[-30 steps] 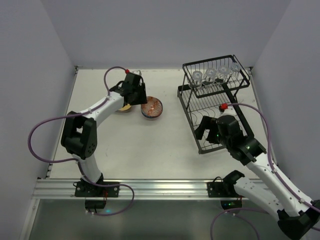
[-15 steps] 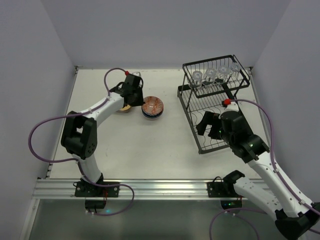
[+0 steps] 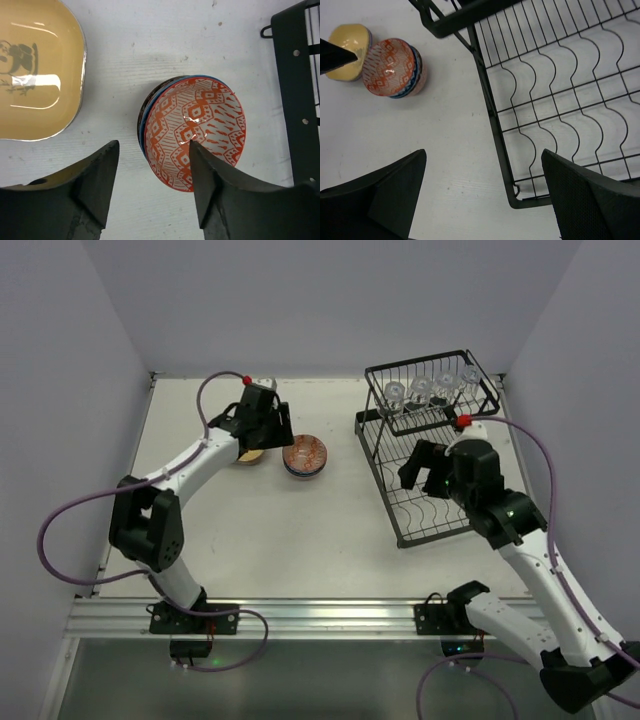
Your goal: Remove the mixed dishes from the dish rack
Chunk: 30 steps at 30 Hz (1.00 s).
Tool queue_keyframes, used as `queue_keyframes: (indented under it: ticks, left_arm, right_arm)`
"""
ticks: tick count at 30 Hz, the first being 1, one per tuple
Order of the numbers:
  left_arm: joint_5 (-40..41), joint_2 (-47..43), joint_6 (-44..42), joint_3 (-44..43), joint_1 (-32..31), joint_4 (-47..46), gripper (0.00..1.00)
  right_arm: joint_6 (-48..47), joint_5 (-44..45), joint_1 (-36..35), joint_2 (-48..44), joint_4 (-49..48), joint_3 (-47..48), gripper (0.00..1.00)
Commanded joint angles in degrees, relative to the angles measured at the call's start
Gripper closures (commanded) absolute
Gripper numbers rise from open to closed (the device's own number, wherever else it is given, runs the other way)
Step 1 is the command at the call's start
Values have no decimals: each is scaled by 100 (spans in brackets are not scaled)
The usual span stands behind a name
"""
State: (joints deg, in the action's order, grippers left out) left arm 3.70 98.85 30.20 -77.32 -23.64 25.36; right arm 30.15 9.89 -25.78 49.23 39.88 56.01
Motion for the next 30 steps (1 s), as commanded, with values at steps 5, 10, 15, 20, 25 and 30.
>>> queue_keyframes:
  ticks: [5, 10, 15, 20, 25, 30]
  left_arm:
    - [104, -1191, -154, -249, 44, 232, 18]
    - [104, -2139, -365, -91, 35, 556, 0]
    - [315, -3116, -690, 365, 35, 952, 0]
    - [640, -4152, -1076, 1016, 35, 1330, 0]
    - [1043, -5013, -1130, 2279, 35, 1095, 0]
    - [1036, -5560, -945, 3020, 35, 629, 0]
  right_arm:
    - [-730, -180, 687, 411, -24, 1622, 1]
    - [-669, 257, 926, 1183, 90, 2597, 1]
    - [-634, 1041, 1022, 1887, 99, 3363, 1]
    - [-195, 1199, 1505, 2652, 108, 4180, 1]
    - [341, 1979, 1751, 3521, 108, 4681, 1]
    - [675, 2702, 1848, 4286, 108, 5051, 5]
